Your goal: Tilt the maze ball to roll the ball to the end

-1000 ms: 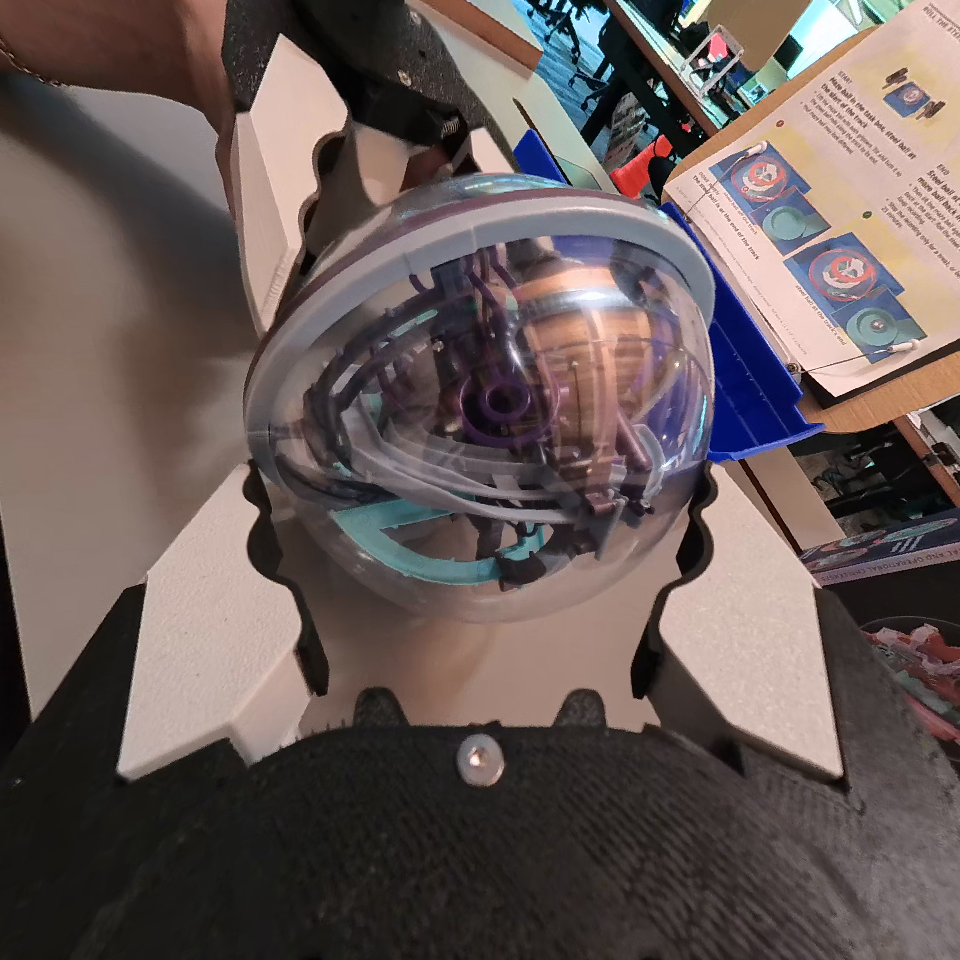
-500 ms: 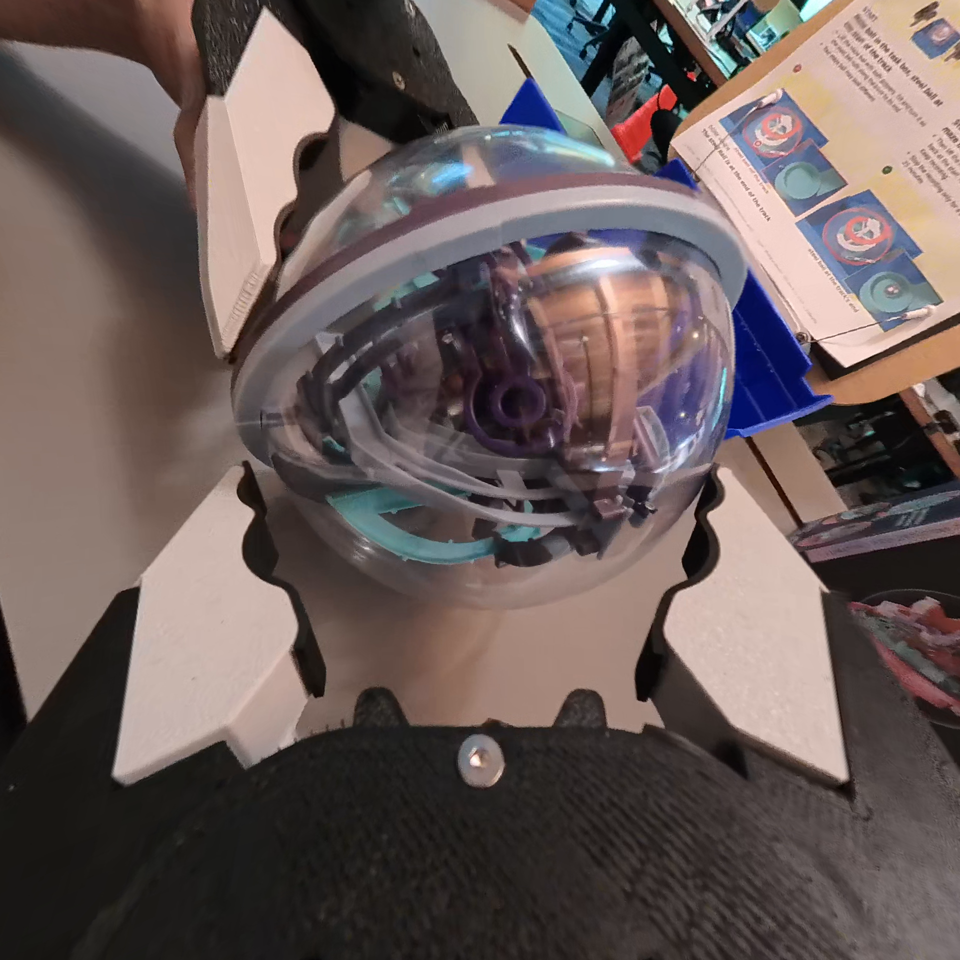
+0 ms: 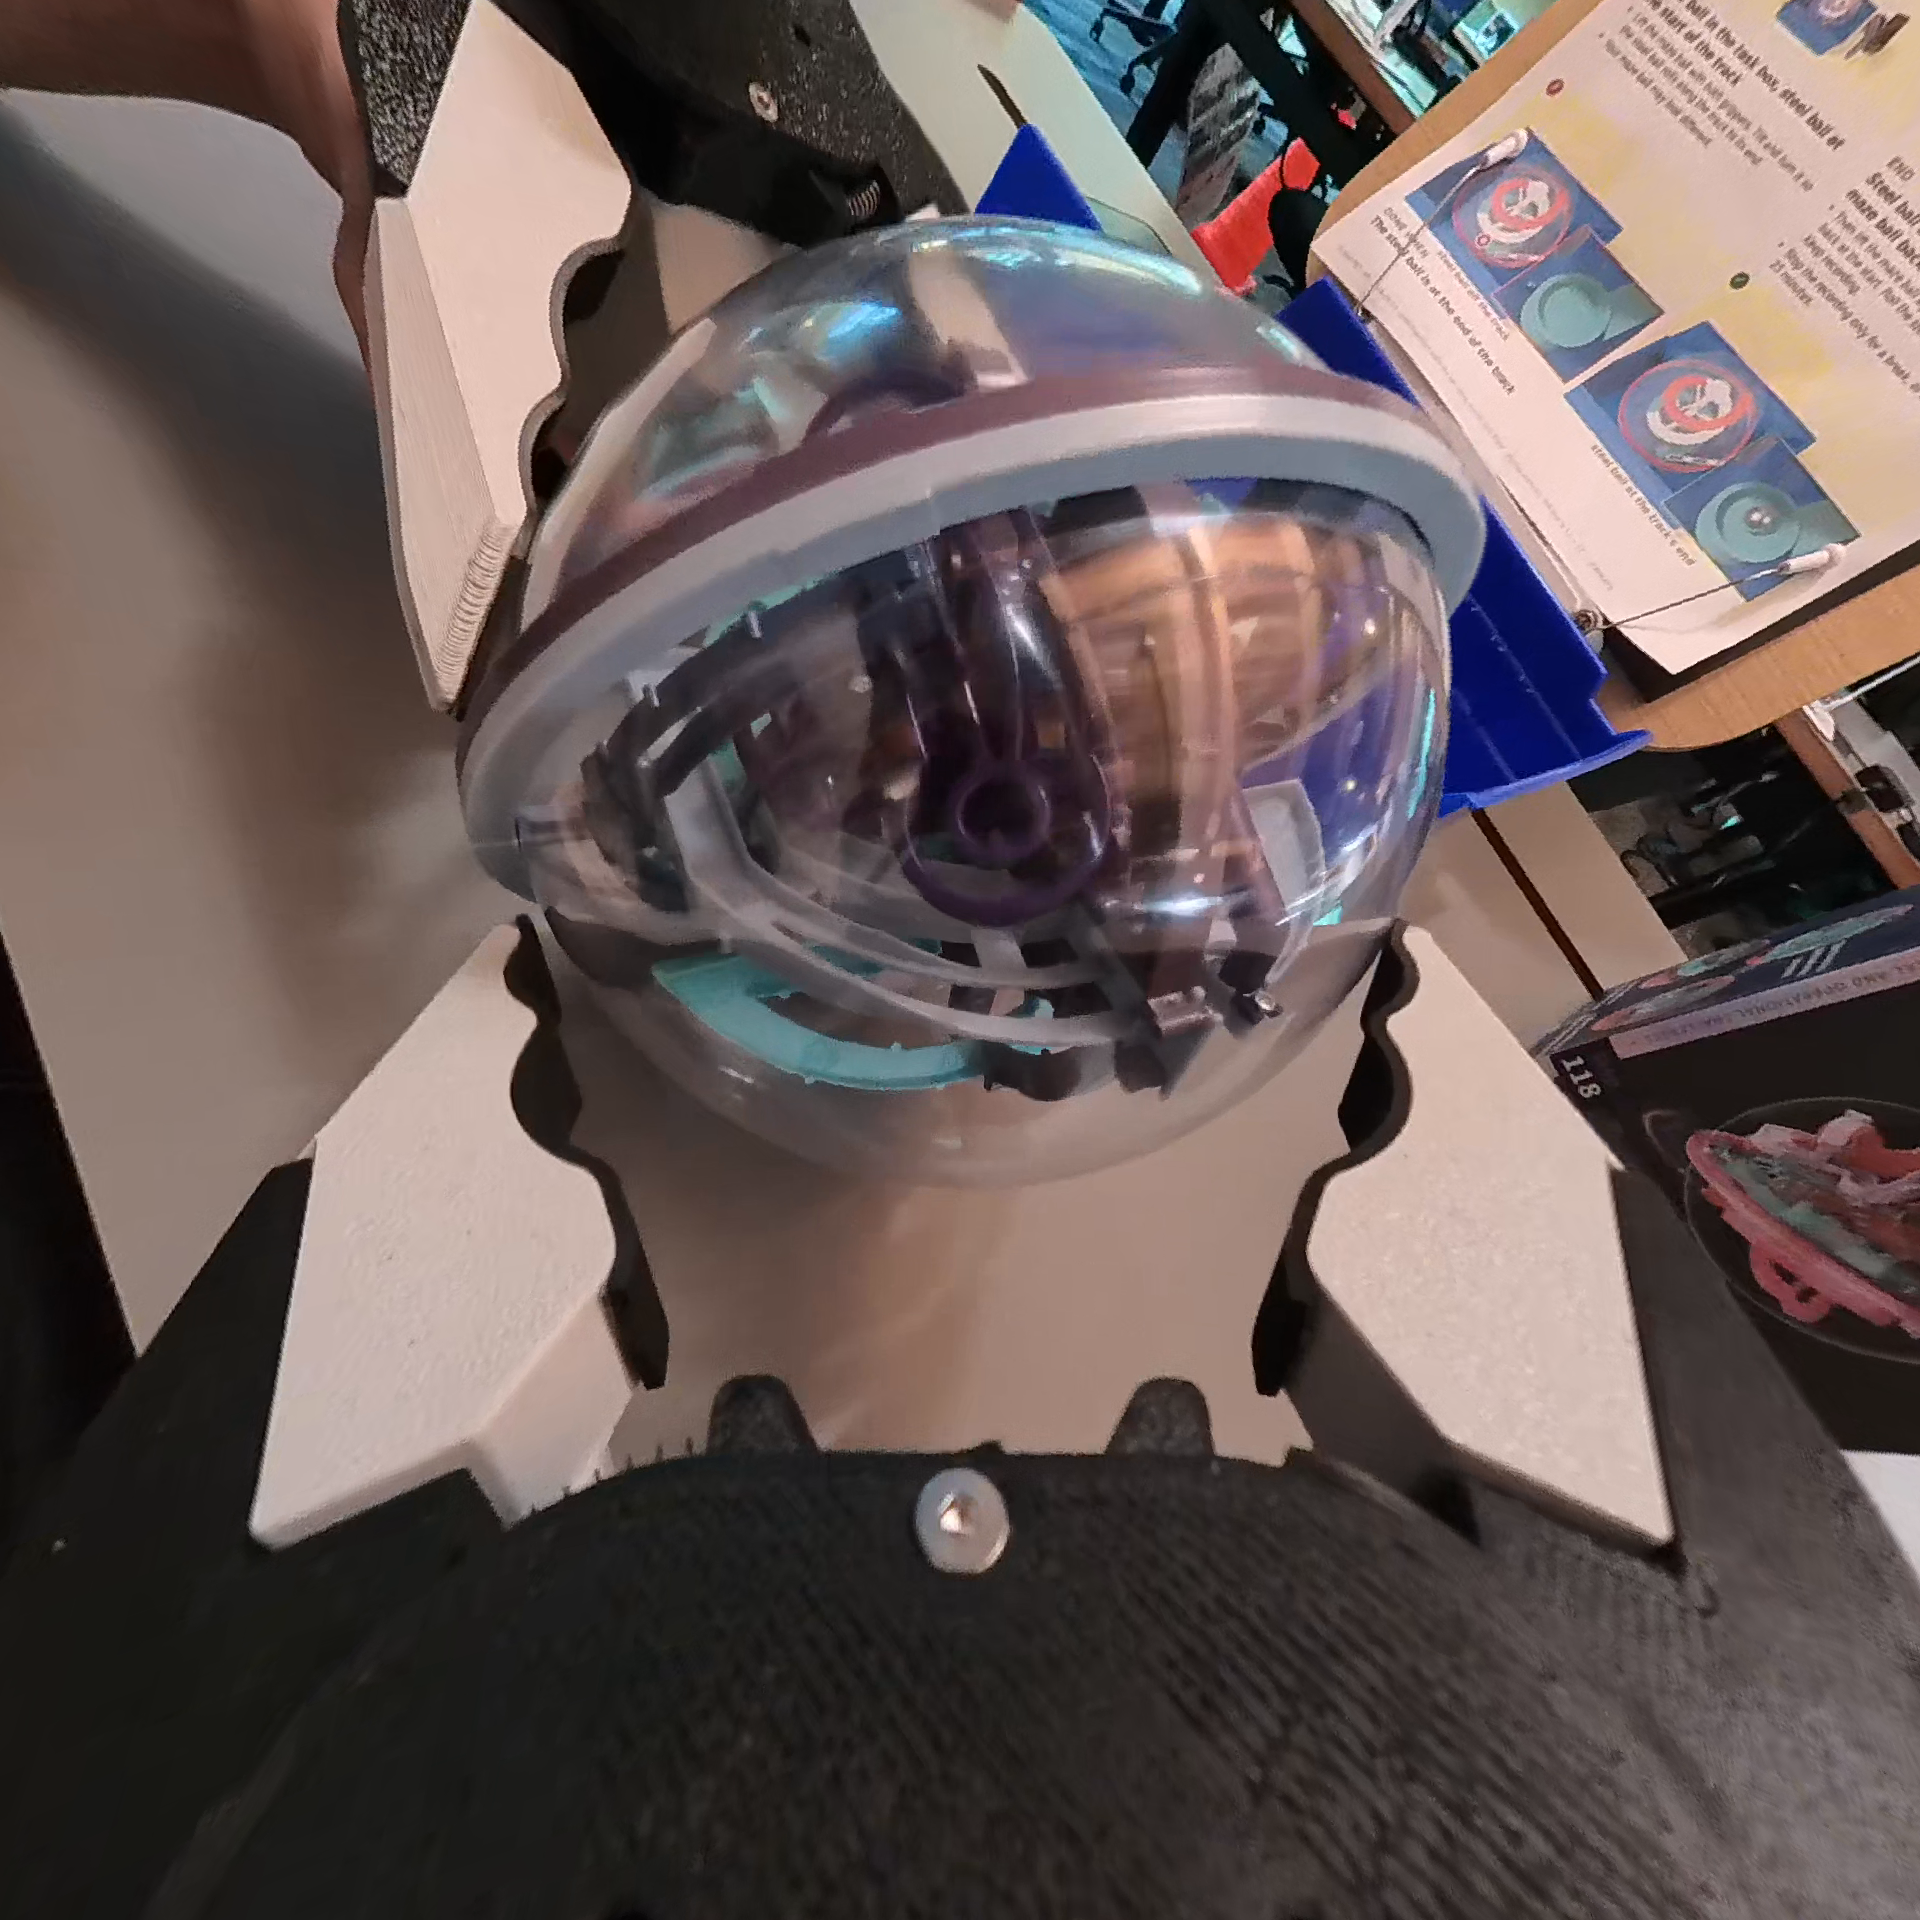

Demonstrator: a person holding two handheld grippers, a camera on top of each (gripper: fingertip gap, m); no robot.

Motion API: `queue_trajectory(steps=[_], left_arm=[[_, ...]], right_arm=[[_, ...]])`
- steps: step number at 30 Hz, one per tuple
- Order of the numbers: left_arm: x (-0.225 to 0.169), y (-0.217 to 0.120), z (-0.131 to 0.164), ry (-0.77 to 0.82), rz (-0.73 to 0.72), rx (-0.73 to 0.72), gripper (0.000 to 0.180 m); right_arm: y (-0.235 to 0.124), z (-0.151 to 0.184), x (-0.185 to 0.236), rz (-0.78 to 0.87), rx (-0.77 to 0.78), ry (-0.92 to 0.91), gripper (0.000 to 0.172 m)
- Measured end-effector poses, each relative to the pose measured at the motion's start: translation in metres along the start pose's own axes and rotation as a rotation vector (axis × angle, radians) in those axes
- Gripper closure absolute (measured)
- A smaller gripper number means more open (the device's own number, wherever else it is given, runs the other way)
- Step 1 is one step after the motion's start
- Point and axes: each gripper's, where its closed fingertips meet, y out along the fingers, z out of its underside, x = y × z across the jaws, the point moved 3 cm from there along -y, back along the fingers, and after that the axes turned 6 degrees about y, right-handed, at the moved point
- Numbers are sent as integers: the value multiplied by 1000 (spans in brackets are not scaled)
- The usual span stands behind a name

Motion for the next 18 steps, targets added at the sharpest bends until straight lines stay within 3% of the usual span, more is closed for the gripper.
queue_trajectory(steps=[18], left_arm=[[1, 3, -6, -17, -38, -21, 27]], right_arm=[[7, 16, 0, 27, 16, 101, 23]])
